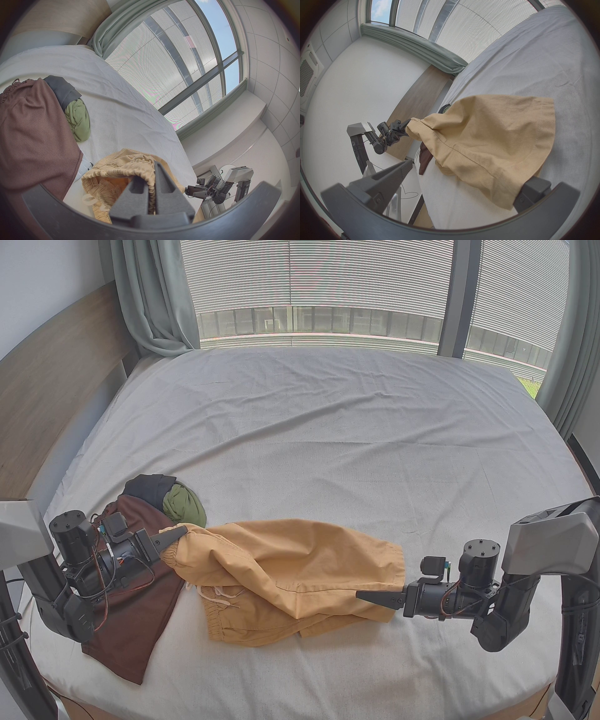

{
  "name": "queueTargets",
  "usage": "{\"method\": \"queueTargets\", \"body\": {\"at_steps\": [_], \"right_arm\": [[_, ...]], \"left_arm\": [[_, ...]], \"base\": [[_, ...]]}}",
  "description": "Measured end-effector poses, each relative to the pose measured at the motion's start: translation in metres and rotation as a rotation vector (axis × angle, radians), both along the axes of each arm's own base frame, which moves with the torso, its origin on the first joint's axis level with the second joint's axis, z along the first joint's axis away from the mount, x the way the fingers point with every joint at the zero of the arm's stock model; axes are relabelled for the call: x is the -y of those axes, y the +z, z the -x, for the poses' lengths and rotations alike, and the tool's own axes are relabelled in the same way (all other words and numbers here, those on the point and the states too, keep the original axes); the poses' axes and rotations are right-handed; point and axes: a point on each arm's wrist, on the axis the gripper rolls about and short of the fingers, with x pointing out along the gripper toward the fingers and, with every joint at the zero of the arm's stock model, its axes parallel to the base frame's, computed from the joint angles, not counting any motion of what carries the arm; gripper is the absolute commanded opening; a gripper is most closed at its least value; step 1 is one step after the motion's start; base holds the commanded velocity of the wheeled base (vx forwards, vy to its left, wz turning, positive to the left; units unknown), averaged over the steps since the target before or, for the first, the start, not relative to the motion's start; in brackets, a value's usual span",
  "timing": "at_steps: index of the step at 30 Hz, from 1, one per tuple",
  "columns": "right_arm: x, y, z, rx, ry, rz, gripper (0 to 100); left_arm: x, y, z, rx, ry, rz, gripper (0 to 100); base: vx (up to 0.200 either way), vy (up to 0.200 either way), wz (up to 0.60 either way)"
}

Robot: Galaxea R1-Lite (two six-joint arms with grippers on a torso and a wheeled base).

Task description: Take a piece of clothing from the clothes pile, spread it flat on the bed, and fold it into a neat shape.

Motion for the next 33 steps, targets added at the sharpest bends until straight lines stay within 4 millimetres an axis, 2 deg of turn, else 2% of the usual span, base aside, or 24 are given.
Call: {"method": "queueTargets", "body": {"at_steps": [16,17,33], "right_arm": [[-0.016,-0.010,-0.003,0.006,-0.016,0.021,100],[-0.016,-0.011,-0.003,0.005,-0.016,0.022,0],[-0.009,-0.009,0.003,0.023,-0.021,0.047,0]], "left_arm": [[0.000,0.000,0.000,0.001,-0.001,0.000,0],[0.000,0.000,0.000,0.001,-0.001,0.000,0],[0.000,0.003,-0.001,0.013,0.000,0.000,0]], "base": [[0.000,0.000,0.00],[0.000,0.000,0.00],[0.000,0.000,0.00]]}}
